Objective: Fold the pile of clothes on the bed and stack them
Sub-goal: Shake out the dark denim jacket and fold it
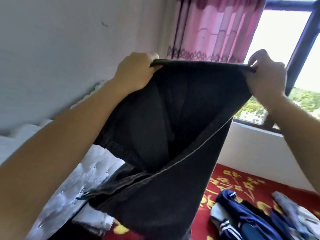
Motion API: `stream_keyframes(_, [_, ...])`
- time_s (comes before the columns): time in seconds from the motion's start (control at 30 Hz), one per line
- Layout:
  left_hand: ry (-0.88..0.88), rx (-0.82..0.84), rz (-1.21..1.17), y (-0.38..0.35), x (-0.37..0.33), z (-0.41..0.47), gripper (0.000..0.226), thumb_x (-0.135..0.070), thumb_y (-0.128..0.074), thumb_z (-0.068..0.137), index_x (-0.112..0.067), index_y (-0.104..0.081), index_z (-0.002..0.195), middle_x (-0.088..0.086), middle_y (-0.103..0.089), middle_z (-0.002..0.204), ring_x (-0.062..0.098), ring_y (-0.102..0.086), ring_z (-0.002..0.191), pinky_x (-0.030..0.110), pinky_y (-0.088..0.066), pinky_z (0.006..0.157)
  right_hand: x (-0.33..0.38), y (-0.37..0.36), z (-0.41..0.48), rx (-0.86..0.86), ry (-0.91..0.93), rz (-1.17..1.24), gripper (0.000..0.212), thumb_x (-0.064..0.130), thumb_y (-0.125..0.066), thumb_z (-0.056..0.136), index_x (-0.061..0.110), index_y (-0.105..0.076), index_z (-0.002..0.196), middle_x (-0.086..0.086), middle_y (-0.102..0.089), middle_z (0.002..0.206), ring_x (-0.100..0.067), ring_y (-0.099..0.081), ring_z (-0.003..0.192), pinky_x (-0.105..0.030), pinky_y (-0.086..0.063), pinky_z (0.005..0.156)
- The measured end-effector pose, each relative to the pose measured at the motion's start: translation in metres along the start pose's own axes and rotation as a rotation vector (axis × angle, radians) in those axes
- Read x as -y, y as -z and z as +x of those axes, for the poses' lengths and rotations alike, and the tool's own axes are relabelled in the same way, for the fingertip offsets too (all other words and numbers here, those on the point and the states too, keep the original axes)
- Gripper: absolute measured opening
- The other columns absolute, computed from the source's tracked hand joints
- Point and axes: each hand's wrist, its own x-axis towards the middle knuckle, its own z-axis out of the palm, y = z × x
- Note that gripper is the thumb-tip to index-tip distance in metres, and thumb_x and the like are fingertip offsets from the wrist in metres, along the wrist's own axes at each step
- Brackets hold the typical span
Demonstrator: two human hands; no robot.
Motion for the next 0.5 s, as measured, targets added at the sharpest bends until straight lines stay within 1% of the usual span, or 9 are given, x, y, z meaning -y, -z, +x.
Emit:
stream_keyframes(0.07, [-0.021,-0.044,0.051,0.006,-0.007,0.011,0.03,-0.034,-0.04,0.098,-0.01,-0.058,0.103,0.012,-0.059,0.089,0.028,-0.051,0.08,0.032,-0.036,0.069,-0.001,0.011,0.008,-0.024,-0.001,-0.048,0.023,0.027,-0.052,0.093,0.007,-0.051,0.105,-0.027,-0.063,0.092,-0.042,-0.059,0.086,-0.044,-0.047,0.077])
stream_keyframes(0.17, [-0.037,-0.052,0.064,0.005,-0.012,0.015,0.03,-0.032,-0.04,0.099,-0.01,-0.059,0.107,0.015,-0.062,0.095,0.026,-0.051,0.08,0.031,-0.035,0.067,-0.003,0.016,0.003,-0.024,0.008,-0.066,0.028,0.031,-0.051,0.094,0.006,-0.052,0.106,-0.026,-0.063,0.09,-0.041,-0.06,0.083,-0.042,-0.046,0.076])
stream_keyframes(0.23, [-0.033,-0.025,0.055,-0.001,-0.012,0.012,0.028,-0.031,-0.042,0.098,-0.01,-0.059,0.107,0.016,-0.063,0.098,0.028,-0.053,0.085,0.031,-0.036,0.069,-0.008,0.01,-0.006,0.028,0.001,-0.093,0.032,0.035,-0.05,0.095,0.005,-0.052,0.107,-0.024,-0.062,0.084,-0.04,-0.06,0.08,-0.04,-0.045,0.074])
stream_keyframes(0.3, [-0.005,0.023,0.044,-0.016,-0.011,0.006,0.028,-0.029,-0.042,0.098,-0.009,-0.059,0.105,0.017,-0.063,0.101,0.032,-0.055,0.091,0.031,-0.034,0.069,-0.015,0.001,-0.016,0.089,-0.011,-0.11,0.035,0.036,-0.048,0.096,0.005,-0.053,0.109,-0.022,-0.057,0.076,-0.039,-0.06,0.078,-0.038,-0.043,0.071])
stream_keyframes(0.37, [0.055,0.108,-0.03,-0.04,-0.015,-0.003,0.024,-0.025,-0.044,0.097,-0.006,-0.059,0.099,0.015,-0.061,0.099,0.029,-0.054,0.091,0.027,-0.028,0.066,-0.024,-0.008,-0.028,0.158,-0.046,-0.122,0.035,0.033,-0.046,0.097,0.003,-0.054,0.111,-0.024,-0.056,0.076,-0.042,-0.059,0.082,-0.038,-0.042,0.072])
stream_keyframes(0.43, [0.137,0.243,-0.177,-0.069,-0.027,-0.013,0.021,-0.02,-0.045,0.096,-0.006,-0.056,0.086,0.013,-0.057,0.092,0.023,-0.05,0.085,0.025,-0.025,0.062,-0.043,-0.019,-0.045,0.227,-0.111,-0.145,0.035,0.031,-0.046,0.097,0.002,-0.055,0.114,-0.028,-0.058,0.082,-0.045,-0.059,0.085,-0.041,-0.044,0.073])
stream_keyframes(0.47, [0.172,0.323,-0.253,-0.087,-0.036,-0.02,0.021,-0.018,-0.046,0.096,-0.005,-0.057,0.085,0.013,-0.057,0.091,0.021,-0.049,0.084,0.026,-0.026,0.062,-0.058,-0.024,-0.057,0.267,-0.177,-0.153,0.034,0.03,-0.047,0.096,0.002,-0.055,0.113,-0.026,-0.056,0.081,-0.047,-0.058,0.087,-0.044,-0.045,0.073])
stream_keyframes(0.5, [0.197,0.419,-0.323,-0.105,-0.046,-0.029,0.02,-0.017,-0.046,0.095,-0.002,-0.06,0.091,0.013,-0.058,0.093,0.02,-0.05,0.085,0.026,-0.029,0.062,-0.074,-0.029,-0.068,0.29,-0.22,-0.16,0.032,0.028,-0.048,0.096,0.001,-0.056,0.11,-0.023,-0.052,0.078,-0.048,-0.057,0.087,-0.045,-0.044,0.072])
